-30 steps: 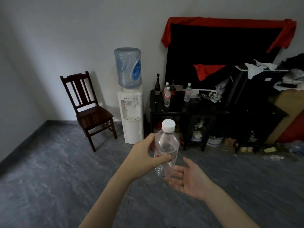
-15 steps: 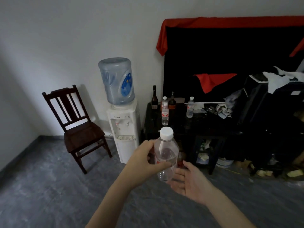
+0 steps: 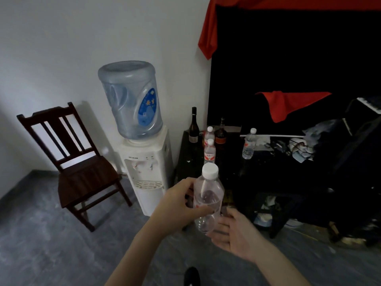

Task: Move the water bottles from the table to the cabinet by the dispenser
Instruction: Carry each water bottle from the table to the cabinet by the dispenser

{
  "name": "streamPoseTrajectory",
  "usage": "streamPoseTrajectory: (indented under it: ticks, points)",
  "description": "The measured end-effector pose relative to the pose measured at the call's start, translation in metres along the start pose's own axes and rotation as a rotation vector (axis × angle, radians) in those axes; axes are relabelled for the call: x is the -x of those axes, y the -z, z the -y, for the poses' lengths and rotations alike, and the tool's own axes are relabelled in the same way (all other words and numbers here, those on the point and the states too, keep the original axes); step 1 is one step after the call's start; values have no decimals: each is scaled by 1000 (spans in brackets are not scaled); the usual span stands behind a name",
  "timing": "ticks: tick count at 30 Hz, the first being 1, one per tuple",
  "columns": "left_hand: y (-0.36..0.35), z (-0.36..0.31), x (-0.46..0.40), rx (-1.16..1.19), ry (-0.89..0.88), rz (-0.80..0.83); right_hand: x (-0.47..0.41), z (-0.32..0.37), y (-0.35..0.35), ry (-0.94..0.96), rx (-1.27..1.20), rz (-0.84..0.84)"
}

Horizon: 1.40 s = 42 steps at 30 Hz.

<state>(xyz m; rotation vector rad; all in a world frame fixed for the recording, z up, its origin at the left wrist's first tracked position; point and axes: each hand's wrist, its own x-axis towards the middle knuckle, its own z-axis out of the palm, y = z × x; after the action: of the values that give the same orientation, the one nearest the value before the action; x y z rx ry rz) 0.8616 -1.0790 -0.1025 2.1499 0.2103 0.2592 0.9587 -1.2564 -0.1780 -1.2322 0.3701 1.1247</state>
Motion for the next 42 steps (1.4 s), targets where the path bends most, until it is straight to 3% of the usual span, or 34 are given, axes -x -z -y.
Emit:
streamPoseTrajectory:
  ticks: [10, 17, 23, 32, 42]
  points:
    - [10, 86, -188, 89, 47, 173, -156, 113, -14, -108, -182, -130]
    - [-19, 163, -261, 42, 87, 255, -258, 126, 5, -155, -333, -162]
    - [-59, 219, -296, 10, 164, 278, -326, 138, 13, -202, -275, -219]
    - [-96, 244, -332, -75, 189, 324, -362, 157, 31, -162, -168, -385]
    - [-108, 244, -338, -179, 286, 368, -362, 169, 48, -195, -92, -258]
